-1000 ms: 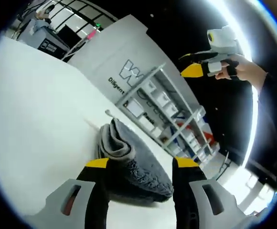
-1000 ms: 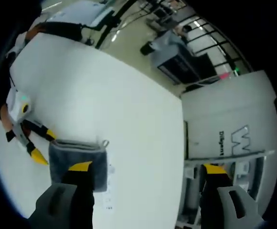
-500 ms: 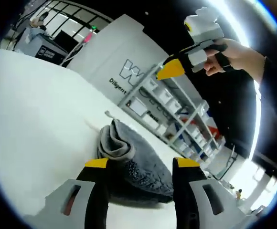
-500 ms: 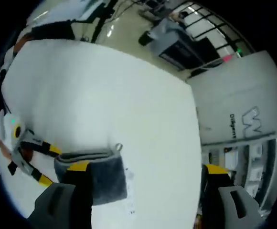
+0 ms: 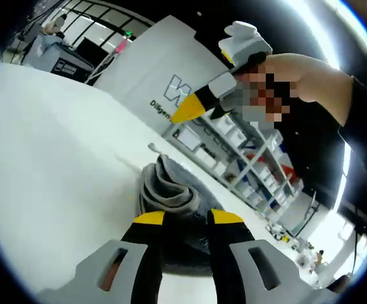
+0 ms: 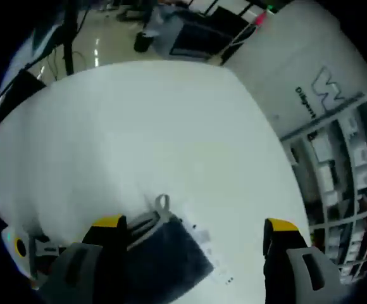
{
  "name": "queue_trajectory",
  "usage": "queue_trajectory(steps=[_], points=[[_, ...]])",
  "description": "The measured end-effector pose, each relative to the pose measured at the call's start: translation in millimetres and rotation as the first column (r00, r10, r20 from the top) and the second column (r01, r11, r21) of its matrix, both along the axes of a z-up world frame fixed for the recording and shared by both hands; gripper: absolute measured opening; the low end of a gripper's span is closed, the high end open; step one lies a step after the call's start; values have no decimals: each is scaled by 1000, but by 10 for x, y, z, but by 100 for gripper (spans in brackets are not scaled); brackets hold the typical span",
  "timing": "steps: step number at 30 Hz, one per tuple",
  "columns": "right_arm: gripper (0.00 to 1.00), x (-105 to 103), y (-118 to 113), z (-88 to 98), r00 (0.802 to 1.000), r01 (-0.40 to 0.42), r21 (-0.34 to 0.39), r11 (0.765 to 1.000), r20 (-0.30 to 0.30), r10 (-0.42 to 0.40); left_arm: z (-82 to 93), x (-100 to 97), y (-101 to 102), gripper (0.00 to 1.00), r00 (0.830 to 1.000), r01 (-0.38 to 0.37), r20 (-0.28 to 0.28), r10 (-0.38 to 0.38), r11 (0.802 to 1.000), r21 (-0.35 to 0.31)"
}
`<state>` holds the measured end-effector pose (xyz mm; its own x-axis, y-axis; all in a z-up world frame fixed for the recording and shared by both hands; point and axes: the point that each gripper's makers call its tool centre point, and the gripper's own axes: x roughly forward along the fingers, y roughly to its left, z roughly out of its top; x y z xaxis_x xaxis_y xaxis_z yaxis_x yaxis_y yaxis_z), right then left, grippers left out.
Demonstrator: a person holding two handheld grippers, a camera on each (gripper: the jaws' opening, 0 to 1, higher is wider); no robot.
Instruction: Open the folded towel by lifting each exposed corner and separating the folded layers until the towel lies flat within the target outline without major curled edges
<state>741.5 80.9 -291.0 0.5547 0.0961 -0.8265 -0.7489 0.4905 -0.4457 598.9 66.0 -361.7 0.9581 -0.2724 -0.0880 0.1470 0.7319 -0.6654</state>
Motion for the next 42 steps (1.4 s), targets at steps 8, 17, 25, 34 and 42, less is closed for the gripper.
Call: queue_trajectory(steps=[8, 17, 25, 34, 42], points=[[81, -99, 57, -322, 996, 48, 23, 999, -73, -46, 1, 15, -37, 32, 1000, 5, 15, -6, 999, 32], [72, -218, 59, -630, 985, 104, 54, 993, -142, -95, -105, 11, 4, 20, 1000, -6, 9, 6, 996, 88], [69, -216, -101, -753, 976, 161, 54, 985, -155, -151, -25, -3, -59, 11, 998, 3, 59, -9, 996, 93], [68, -293, -139, -862, 971, 164, 20, 986, -177, -157, 78, -23, -112, 8, 993, 10, 115, -26, 990, 138], [62, -285, -130, -886, 971, 176, 5, 984, -165, -173, 80, -70, -126, 8, 992, 11, 123, -31, 986, 165]])
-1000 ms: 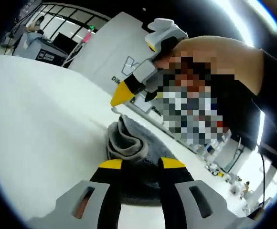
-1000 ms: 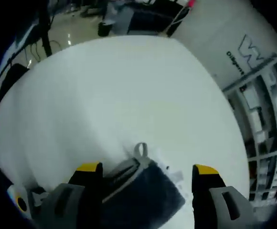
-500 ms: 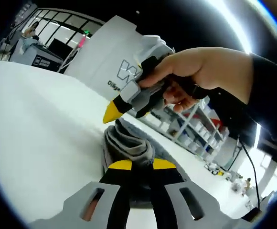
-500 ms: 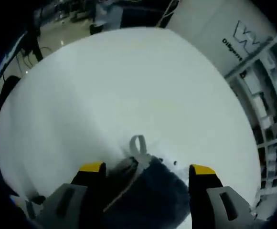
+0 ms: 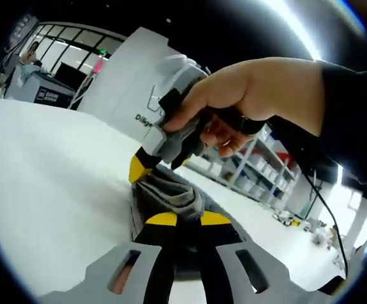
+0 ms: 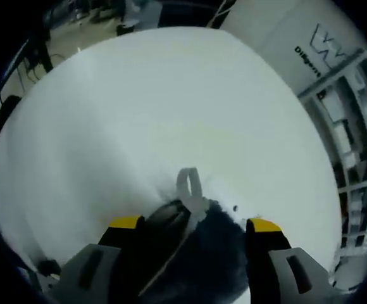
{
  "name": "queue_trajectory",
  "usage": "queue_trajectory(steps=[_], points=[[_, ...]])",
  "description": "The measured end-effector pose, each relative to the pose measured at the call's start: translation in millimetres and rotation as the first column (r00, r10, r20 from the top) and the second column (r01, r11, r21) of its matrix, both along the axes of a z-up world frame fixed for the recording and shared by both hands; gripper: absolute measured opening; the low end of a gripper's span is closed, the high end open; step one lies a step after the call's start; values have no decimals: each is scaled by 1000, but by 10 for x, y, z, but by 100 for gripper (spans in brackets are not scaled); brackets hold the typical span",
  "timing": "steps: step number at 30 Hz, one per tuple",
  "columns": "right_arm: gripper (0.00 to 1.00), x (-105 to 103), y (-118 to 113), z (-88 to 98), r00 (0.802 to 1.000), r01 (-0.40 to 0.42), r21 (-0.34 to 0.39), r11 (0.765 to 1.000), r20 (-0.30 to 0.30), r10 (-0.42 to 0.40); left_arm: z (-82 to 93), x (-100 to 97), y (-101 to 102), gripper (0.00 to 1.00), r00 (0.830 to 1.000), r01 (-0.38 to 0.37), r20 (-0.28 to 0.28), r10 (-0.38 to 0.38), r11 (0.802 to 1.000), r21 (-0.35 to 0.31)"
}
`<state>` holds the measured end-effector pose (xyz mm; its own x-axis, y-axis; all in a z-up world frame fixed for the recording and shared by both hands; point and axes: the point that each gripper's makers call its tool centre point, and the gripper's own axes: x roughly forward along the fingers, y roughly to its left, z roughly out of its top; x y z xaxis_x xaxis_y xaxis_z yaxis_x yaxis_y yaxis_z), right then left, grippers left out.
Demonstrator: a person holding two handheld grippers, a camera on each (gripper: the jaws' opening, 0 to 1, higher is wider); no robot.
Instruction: Open the folded towel by lifting each exposed corner and separating the folded layers until the towel lies flat within the target outline without major curled edges
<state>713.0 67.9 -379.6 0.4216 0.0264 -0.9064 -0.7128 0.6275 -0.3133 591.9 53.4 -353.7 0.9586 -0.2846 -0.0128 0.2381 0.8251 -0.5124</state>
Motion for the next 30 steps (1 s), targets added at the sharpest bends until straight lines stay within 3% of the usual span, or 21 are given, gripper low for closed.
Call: queue_trajectory(steps=[6, 10, 12, 14, 16, 19, 22, 24, 28, 30], points=[[62, -52, 18, 6, 999, -40, -82, 996, 5, 41, 7, -1, -25, 8, 1000, 10, 6, -10, 1000, 6], [71, -148, 91, -14, 997, -71, -113, 991, -21, 69, 2, 23, -10, 8, 1000, 9, 6, -9, 1000, 3], [75, -170, 48, -37, 996, -89, -163, 983, -34, 84, 7, 18, -5, 8, 1000, 10, 7, -10, 1000, 1], [69, -92, -9, 3, 996, -91, -211, 973, 3, 94, 12, 14, -4, 8, 1000, 10, 9, -10, 1000, 1], [65, 19, -4, 54, 996, -77, -201, 977, 18, 82, 10, 10, -4, 8, 1000, 10, 9, -10, 1000, 1], [64, 27, -34, 74, 997, -72, -210, 975, 22, 78, 11, 9, -4, 8, 1000, 11, 11, -11, 1000, -4], [69, 48, -62, 73, 997, -61, -207, 976, 40, 71, 9, 10, -1, 8, 1000, 11, 11, -10, 1000, -5], [60, 36, -78, 29, 999, -45, -175, 983, 21, 50, 14, 12, 1, 8, 1000, 11, 12, -11, 1000, -7], [27, 49, -70, 24, 999, -43, -133, 990, 24, 47, 21, 14, 10, 8, 1000, 11, 13, -11, 1000, -13], [25, 32, -54, 27, 998, -49, -127, 991, 23, 52, 23, 18, 7, 8, 1000, 12, 17, -12, 1000, -19]])
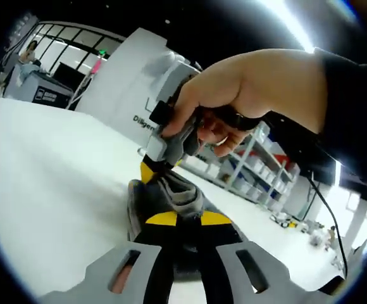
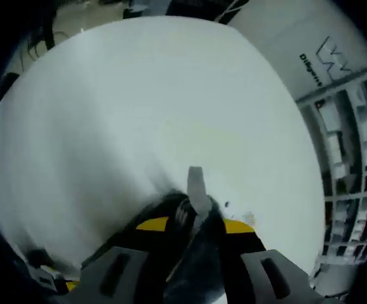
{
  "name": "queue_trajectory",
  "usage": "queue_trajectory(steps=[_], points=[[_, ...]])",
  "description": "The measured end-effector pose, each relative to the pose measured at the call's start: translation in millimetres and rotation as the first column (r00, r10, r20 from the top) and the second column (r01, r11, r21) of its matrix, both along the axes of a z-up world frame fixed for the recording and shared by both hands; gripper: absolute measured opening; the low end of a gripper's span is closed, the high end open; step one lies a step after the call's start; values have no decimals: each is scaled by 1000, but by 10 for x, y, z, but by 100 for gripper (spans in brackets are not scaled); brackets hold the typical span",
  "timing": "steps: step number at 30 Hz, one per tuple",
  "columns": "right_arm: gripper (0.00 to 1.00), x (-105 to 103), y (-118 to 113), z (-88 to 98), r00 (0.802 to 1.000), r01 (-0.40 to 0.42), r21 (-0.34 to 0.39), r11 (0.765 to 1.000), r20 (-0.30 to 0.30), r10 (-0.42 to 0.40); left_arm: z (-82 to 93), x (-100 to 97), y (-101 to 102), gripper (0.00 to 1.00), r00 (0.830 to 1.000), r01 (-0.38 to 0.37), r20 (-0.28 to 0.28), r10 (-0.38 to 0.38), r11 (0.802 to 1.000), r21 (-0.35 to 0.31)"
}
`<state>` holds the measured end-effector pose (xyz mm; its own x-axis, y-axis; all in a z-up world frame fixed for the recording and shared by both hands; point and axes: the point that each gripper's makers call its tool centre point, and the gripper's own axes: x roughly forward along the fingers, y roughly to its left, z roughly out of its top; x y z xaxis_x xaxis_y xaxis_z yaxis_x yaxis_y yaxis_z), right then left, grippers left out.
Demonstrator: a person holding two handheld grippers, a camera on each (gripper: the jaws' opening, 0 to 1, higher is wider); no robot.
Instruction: Open the folded towel by lifting each exposed corner and separating the folded layers until the towel lies flat within the target outline without major curled edges
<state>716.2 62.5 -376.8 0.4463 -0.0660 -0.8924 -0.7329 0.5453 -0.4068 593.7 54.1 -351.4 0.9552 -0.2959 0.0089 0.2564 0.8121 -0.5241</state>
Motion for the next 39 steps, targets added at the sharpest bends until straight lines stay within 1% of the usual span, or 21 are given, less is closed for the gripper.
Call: queue_trajectory(steps=[2, 4, 5, 8, 10, 11, 13, 18, 21, 23, 24, 26, 29, 34, 39], points=[[25, -9, -12, 0, 1000, 5, -1, 1000, -4, -5, 1, -2, -9, 8, 1000, 1, 2, -1, 1000, 1], [31, -6, -14, -9, 1000, 2, 0, 1000, -2, -2, 6, -3, -14, 8, 1000, 1, 4, -2, 1000, 4], [32, 4, -9, -29, 1000, 8, 5, 1000, 4, -8, 8, -4, -16, 8, 1000, 1, 5, -1, 1000, 6], [22, -30, 24, -73, 1000, -11, 4, 1000, -4, 11, 8, -3, -18, 8, 1000, 1, 5, -1, 1000, 5], [14, -29, 34, -69, 1000, -16, 2, 1000, -2, 16, 9, 0, -12, 8, 1000, -1, 5, 1, 1000, 5], [11, -23, 39, -60, 1000, -22, -1, 1000, 3, 22, 8, 3, -8, 8, 1000, -2, 5, 2, 1000, 6], [9, -36, 41, -49, 999, -37, -10, 999, -4, 37, 5, 4, -12, 7, 1000, 0, 3, 0, 1000, 7], [8, -44, 31, -26, 1000, -26, -1, 1000, -13, 26, 20, 1, -27, 6, 1000, 4, 7, -4, 1000, 11], [8, -49, 32, -14, 999, -38, -5, 999, -11, 38, 23, 4, -27, 6, 1000, 9, 5, -9, 1000, 1], [8, -50, 32, -6, 999, -53, -17, 998, -7, 53, 34, 7, -26, 6, 1000, 7, 8, -7, 1000, -9], [8, -44, 16, 8, 998, -61, -39, 997, 1, 61, 36, 9, -30, 6, 1000, 7, 9, -6, 1000, -16], [8, -38, 2, 22, 996, -83, -79, 993, 12, 84, 30, 6, -40, 6, 1000, 8, 8, -8, 1000, -14], [8, -58, 16, 14, 995, -101, -101, 990, 17, 103, 43, -7, -59, 6, 1000, 12, 11, -12, 1000, -10], [8, -49, 16, 48, 993, -110, -110, 988, 20, 113, 61, -14, -80, 6, 1000, 18, 18, -17, 1000, -6], [7, -35, 7, 70, 993, -109, -101, 989, 22, 112, 68, -10, -89, 6, 1000, 19, 19, -19, 1000, -5]])
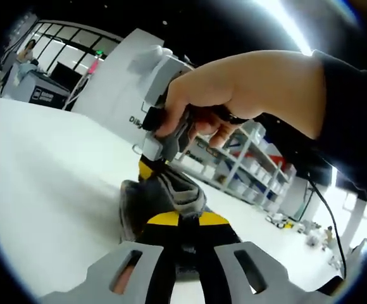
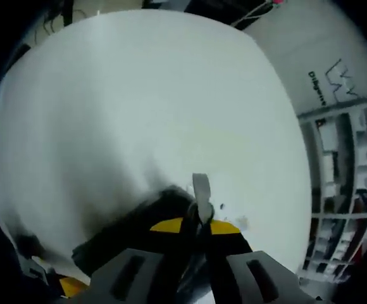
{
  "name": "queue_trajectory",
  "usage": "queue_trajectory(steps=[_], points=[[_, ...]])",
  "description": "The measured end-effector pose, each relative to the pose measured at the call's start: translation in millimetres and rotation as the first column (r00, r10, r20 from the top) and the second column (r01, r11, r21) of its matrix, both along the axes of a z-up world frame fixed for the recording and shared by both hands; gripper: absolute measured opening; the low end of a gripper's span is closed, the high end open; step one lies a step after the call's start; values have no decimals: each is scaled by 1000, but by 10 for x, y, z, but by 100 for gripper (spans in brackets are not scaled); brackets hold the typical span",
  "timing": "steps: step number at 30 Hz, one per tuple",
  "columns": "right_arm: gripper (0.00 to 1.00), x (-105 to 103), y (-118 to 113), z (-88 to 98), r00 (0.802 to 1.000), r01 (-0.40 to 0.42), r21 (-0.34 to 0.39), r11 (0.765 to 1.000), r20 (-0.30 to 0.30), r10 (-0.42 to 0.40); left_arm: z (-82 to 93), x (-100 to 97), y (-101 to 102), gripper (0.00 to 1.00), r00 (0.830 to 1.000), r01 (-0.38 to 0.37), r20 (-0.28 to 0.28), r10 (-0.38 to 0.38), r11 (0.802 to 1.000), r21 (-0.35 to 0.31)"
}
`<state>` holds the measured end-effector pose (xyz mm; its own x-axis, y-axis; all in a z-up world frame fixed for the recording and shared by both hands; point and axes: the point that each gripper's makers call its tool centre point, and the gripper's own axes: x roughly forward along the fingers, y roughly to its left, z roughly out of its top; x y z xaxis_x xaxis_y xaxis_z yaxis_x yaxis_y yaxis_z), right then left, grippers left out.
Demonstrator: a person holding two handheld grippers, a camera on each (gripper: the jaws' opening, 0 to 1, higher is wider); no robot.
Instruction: Open the folded towel by lifting each exposed corner and separating the folded layers until the towel lies flat within the target outline without major curled edges
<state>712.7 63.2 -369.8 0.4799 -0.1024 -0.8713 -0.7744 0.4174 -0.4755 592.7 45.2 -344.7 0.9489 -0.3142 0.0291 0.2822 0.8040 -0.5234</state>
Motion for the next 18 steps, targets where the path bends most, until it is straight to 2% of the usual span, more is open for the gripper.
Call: queue_trajectory(steps=[18], points=[[7, 7, 21, -26, 1000, -9, -4, 1000, -2, 9, -13, 42, 26, 6, 1000, -3, -4, 3, 1000, 0]])
